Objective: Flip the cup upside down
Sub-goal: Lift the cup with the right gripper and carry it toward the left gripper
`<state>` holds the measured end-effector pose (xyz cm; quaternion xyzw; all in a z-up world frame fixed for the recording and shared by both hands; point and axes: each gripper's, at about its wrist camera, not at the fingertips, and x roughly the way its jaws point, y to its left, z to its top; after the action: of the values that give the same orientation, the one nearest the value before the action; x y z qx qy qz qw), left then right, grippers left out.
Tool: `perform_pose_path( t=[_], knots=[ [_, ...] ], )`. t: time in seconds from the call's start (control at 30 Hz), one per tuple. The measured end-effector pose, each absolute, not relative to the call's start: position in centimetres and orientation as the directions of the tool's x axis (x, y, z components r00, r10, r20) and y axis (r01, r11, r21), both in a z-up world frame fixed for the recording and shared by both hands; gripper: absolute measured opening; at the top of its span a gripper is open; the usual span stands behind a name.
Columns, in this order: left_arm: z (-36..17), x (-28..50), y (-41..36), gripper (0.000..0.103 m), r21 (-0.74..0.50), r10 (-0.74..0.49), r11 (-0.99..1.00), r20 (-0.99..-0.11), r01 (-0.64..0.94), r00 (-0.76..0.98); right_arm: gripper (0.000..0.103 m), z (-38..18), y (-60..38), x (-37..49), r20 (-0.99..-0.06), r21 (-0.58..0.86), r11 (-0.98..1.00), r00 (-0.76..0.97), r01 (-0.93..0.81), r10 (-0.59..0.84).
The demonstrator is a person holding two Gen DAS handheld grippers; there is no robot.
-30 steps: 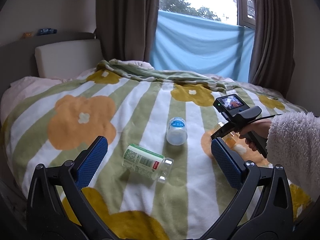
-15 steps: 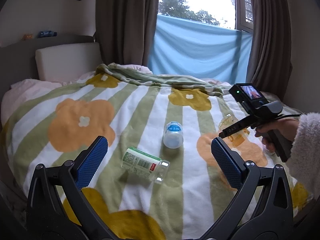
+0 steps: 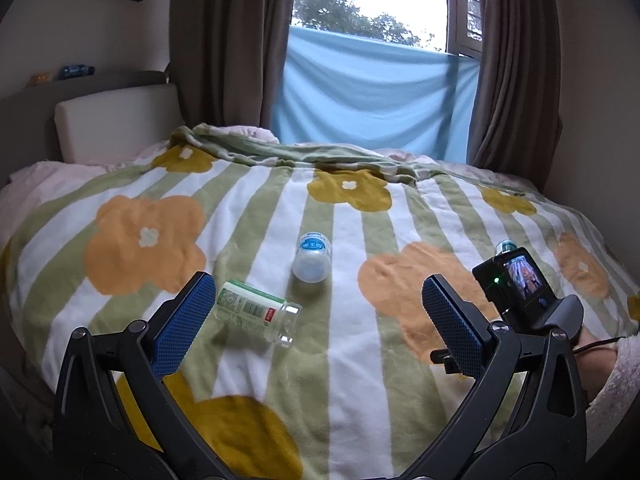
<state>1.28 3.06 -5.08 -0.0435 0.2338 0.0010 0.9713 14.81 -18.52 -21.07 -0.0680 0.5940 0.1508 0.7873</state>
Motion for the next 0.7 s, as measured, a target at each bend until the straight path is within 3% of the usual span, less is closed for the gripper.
perform_pose_path(
  t=[0.27, 0.3, 0.4, 0.7],
  knots=[
    [-5.2, 0.9, 2.7, 0.103, -0.064, -0.01, 0.998, -0.468, -0.022, 0.884, 0.055, -22.6, -18.0, 15.1, -0.957, 0.097, 0.947, 0.234, -0.305, 0.173],
    [-5.2, 1.0, 2.7, 0.103, -0.064, -0.012, 0.998, -0.471, -0.021, 0.882, 0.059, -22.7, -18.1, 15.3, -0.957, 0.107, 0.951, 0.228, -0.291, 0.178],
    [-5.2, 1.1, 2.7, 0.103, -0.068, -0.013, 0.997, -0.474, -0.022, 0.88, 0.098, -22.5, -18.7, 15.6, -0.947, 0.151, 0.953, 0.239, -0.262, 0.216],
    [-5.1, 2.1, 1.7, 0.103, -0.067, -0.026, 0.998, -0.521, -0.011, 0.853, 0.103, -18.9, -21.3, 14.4, -0.879, 0.218, 0.941, 0.367, -0.26, 0.305]
  ],
)
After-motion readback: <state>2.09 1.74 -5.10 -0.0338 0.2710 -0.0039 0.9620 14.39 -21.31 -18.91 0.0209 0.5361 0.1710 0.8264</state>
